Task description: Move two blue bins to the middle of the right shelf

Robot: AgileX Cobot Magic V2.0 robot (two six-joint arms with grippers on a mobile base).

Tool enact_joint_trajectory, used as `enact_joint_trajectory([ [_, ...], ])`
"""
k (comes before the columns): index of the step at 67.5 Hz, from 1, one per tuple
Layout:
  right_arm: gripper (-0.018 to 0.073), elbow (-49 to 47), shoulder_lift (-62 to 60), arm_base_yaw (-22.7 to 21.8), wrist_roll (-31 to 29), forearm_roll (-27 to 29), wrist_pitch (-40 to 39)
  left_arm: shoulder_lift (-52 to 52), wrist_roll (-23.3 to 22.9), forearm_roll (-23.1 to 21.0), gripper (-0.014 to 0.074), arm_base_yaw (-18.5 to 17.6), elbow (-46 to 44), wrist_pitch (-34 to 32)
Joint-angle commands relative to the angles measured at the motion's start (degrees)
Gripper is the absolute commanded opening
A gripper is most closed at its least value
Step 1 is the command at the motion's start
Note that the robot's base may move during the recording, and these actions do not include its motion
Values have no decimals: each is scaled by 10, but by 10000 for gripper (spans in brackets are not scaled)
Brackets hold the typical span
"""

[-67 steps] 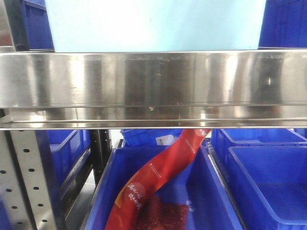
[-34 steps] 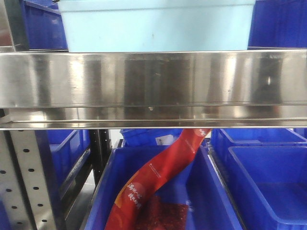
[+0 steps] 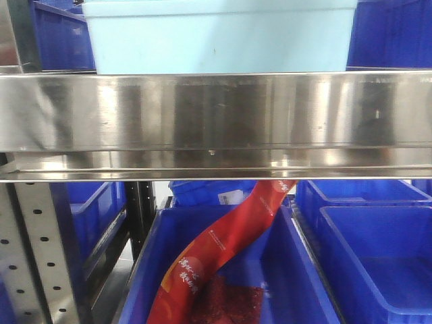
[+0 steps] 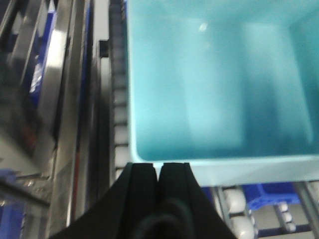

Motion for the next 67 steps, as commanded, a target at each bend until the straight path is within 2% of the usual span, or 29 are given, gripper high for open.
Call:
enact_joint_trajectory([
  [1, -165, 42, -39, 1, -1, 7, -70, -22, 4, 6, -111, -3, 25, -19],
  [8, -165, 126, -87, 1, -2, 8, -140, -61, 4, 3, -111, -3, 107, -84],
  [21, -165, 312, -184, 1, -9, -5, -312, -157, 4, -15, -111, -3, 303, -322],
  [40, -165, 537, -321, 1, -9, -5, -562, -296, 4, -10, -111, -3, 545, -522],
  [44, -165, 568, -355, 1, -9, -5, -586, -331, 4, 7, -111, -3, 583, -546],
  [50, -165, 591, -399, 1, -9, -5, -582, -390, 4, 38, -111, -3, 618, -548],
  [67, -165, 599, -501, 1, -9, -5, -576, -524, 4, 39, -111, -3, 629, -548],
])
